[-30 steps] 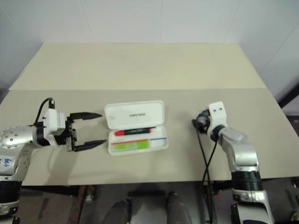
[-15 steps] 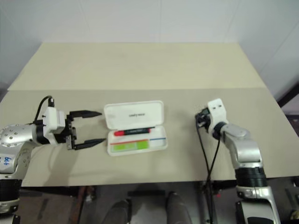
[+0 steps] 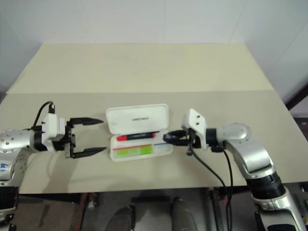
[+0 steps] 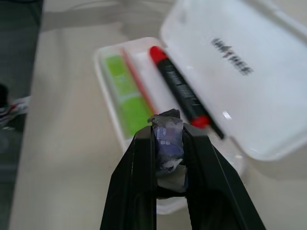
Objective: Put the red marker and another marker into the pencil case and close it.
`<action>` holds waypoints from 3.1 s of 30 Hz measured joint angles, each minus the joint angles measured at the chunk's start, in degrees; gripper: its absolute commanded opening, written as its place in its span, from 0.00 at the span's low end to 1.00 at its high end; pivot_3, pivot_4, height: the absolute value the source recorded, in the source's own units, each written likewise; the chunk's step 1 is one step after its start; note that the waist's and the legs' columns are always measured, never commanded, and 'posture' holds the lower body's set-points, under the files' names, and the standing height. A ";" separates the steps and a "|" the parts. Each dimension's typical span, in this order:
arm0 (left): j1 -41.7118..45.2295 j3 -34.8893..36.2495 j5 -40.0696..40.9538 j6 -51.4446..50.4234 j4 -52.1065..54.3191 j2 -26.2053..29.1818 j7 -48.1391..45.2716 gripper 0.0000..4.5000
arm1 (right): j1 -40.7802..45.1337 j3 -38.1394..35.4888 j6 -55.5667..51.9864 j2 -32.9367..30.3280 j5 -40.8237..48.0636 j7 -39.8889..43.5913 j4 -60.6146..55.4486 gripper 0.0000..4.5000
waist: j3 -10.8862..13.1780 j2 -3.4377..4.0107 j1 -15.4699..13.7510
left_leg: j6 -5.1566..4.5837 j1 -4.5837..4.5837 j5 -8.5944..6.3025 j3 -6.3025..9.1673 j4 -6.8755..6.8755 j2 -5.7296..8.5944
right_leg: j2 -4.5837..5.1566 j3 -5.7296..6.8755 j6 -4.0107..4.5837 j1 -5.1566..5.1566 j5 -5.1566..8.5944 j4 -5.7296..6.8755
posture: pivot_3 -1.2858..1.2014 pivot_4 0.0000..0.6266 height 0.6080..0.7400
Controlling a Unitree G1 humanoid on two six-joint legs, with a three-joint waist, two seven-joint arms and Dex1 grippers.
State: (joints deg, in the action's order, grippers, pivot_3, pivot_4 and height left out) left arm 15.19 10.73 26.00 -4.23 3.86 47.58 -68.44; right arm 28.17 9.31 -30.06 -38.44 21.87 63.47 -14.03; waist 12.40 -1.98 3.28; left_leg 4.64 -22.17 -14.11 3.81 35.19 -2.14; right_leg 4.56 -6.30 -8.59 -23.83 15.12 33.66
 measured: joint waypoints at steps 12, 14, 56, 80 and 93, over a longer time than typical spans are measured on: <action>0.05 -0.23 0.32 -2.02 2.56 -0.53 1.03 1.00 | 5.52 8.38 5.19 3.90 -6.89 2.58 11.39 0.09 | 0.00 0.00 0.00 | 0.00 0.00 0.00 0.00 0.01 0.00 | 0.00 0.01 -0.10 -0.03 -0.05 0.09 | 0.52 0.24 1.00; 0.05 -0.35 0.35 -2.13 2.60 -0.61 1.23 1.00 | 5.63 8.51 5.74 4.51 -7.66 2.99 12.72 0.09 | 0.00 0.00 -0.01 | 0.01 0.00 0.00 0.00 0.01 0.00 | 0.00 0.01 -0.11 -0.03 -0.06 0.09 | 0.52 0.24 1.00; -0.23 0.25 0.79 -2.27 2.43 -1.29 2.27 1.00 | 2.97 -6.03 2.44 3.30 2.57 3.39 1.51 0.99 | 0.00 0.00 -0.23 | 0.02 -0.01 -0.01 0.04 0.01 0.00 | 0.00 0.03 -0.30 -0.05 -0.16 0.15 | 0.52 0.24 1.00; 4.18 2.91 2.29 -3.53 1.66 -8.98 11.03 0.01 | -6.46 -15.93 4.86 -2.87 4.93 -4.20 -2.75 1.00 | -0.02 -0.04 -0.51 | 0.02 -0.01 0.05 0.02 0.13 0.00 | 0.00 0.00 -0.23 -0.01 -0.13 0.12 | 0.52 0.24 1.00; 13.99 4.31 3.24 -13.32 -10.10 -11.10 22.45 0.01 | -5.40 -13.99 4.98 -2.78 4.52 -6.85 -2.61 1.00 | -0.02 -0.04 -0.22 | 0.02 0.01 0.04 0.02 0.21 0.01 | 0.00 0.01 -0.54 0.08 -0.30 0.09 | 0.52 0.24 1.00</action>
State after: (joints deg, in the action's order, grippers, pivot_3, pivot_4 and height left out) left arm 29.18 15.04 29.24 -17.55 -6.24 36.48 -45.99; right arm 22.77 -4.69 -25.08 -41.22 26.39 56.61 -16.64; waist 12.38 -2.02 3.06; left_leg 4.66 -22.16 -14.07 3.83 35.40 -2.12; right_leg 4.55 -6.29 -9.12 -23.75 14.83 33.75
